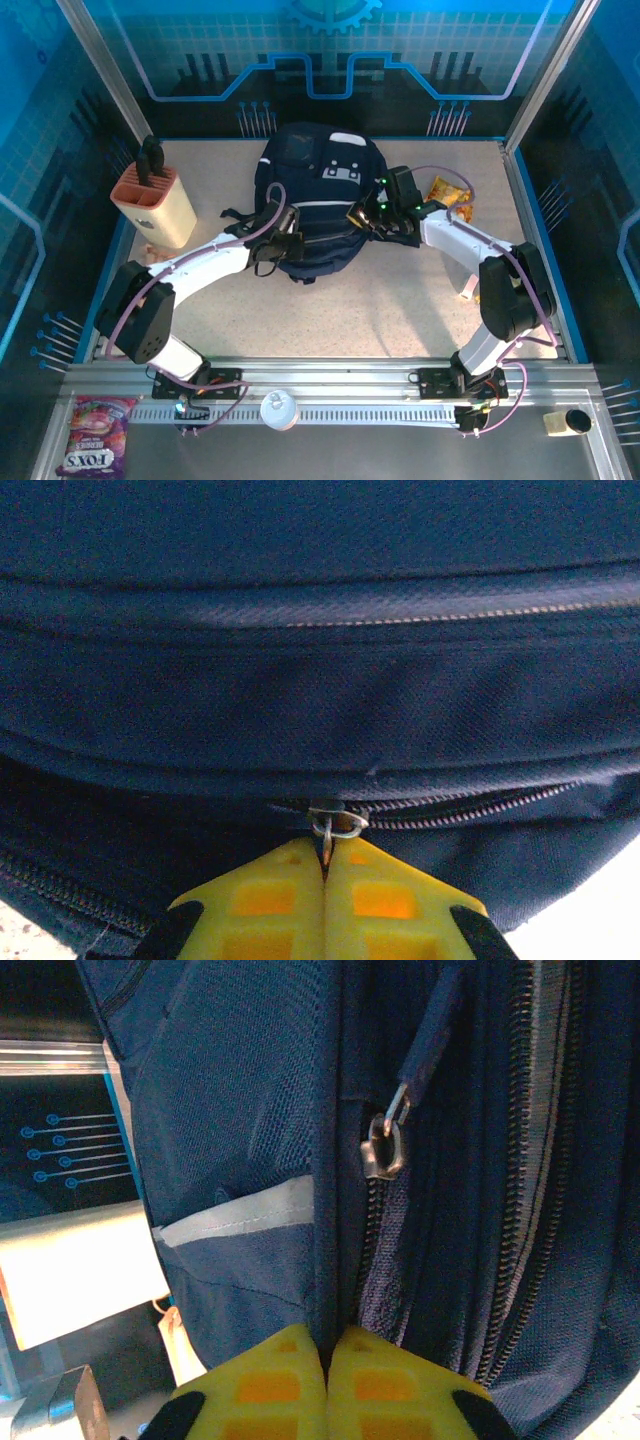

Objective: Pack books, pencil case, and school supplies into a backpack

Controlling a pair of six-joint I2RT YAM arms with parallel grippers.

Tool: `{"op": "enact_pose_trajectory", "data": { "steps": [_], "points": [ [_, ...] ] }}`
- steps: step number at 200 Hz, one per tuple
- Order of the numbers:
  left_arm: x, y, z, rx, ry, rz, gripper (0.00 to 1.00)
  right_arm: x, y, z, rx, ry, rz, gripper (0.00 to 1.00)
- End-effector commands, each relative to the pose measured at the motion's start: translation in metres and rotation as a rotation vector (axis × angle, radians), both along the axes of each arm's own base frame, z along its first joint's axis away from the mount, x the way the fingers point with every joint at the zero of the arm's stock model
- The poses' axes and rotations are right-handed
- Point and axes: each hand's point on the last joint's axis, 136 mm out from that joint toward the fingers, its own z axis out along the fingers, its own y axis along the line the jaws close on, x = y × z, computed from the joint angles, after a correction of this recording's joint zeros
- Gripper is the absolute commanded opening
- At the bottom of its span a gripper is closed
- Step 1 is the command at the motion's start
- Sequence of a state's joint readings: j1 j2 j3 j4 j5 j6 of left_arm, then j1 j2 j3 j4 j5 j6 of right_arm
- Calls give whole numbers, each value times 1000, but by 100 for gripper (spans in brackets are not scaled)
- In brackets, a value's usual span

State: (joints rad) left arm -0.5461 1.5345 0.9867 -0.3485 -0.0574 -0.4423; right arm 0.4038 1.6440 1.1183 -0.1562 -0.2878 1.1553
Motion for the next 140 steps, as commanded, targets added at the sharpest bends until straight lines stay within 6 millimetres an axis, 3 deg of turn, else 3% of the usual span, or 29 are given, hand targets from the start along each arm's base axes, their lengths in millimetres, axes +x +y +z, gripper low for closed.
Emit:
{"op": "enact_pose_trajectory", "data": {
  "steps": [1,28,53,61,81,140],
  "points": [
    [-6,-23,29,-65,-21,-131,0,1,-11,23,29,-82,-25,21],
    [-9,-54,49,-106,-48,-220,0,-19,-21,19,56,-40,-84,47],
    [-13,-80,57,-139,-47,-275,0,-37,-36,18,80,-11,-172,54],
    [-13,-88,60,-147,-51,-289,0,-45,-41,8,77,16,-199,55],
    [-13,-103,63,-171,-44,-312,0,-53,-41,4,118,41,-239,54],
    [-15,-119,59,-176,-30,-345,0,-48,-26,-6,178,103,-259,43]
  ]
}}
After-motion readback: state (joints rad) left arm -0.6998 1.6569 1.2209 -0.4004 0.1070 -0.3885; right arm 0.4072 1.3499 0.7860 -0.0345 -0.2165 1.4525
